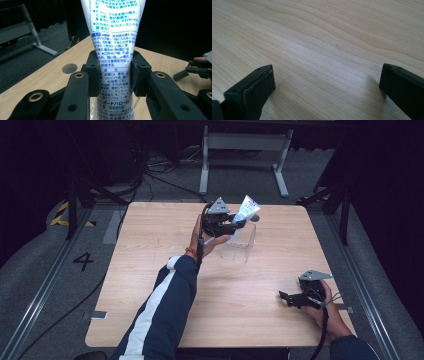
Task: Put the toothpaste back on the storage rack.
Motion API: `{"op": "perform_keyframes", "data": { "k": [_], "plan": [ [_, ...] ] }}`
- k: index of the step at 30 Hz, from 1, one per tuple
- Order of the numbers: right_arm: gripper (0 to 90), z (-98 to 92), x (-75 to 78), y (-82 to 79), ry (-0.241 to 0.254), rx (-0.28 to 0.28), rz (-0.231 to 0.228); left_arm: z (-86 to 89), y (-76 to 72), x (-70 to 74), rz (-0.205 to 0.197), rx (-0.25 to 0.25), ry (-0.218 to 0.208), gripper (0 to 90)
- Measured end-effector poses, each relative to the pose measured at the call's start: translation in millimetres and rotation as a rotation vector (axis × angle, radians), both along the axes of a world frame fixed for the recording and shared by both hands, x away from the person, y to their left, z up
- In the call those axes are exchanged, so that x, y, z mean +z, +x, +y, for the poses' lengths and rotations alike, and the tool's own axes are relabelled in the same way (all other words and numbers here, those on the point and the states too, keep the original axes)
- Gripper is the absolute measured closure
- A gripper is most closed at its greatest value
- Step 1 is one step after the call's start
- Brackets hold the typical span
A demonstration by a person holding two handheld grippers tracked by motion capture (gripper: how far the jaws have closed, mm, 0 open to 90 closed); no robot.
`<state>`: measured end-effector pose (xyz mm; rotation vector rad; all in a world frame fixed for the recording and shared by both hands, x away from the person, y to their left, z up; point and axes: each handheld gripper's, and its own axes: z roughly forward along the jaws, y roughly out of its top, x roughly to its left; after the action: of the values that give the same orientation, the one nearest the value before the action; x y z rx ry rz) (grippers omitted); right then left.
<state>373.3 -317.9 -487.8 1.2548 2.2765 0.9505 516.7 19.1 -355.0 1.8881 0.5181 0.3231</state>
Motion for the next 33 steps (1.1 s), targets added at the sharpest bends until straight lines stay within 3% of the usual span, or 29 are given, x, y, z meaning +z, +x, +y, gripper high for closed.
{"op": "perform_keyframes", "data": {
  "k": [10,15,22,29,33],
  "plan": [
    [0.2,-0.1,-0.1,0.0,-0.001,0.002,-0.001,-15.6,12.7,-15.1,-0.023,0.045,0.006,66.0],
    [0.2,-0.1,0.0,0.0,0.000,0.002,0.000,-18.0,15.0,-24.7,-0.033,0.071,-0.029,66.0],
    [0.2,0.1,0.0,-0.2,0.001,0.002,0.002,-21.0,15.1,-37.8,-0.046,0.090,-0.046,65.7],
    [0.2,0.2,0.1,-0.4,0.003,0.003,0.002,-26.9,11.3,-50.8,-0.057,0.096,-0.037,65.4],
    [0.2,0.1,0.0,-0.3,0.002,0.004,0.001,-27.9,9.0,-54.3,-0.066,0.105,-0.002,65.1]
  ]
}}
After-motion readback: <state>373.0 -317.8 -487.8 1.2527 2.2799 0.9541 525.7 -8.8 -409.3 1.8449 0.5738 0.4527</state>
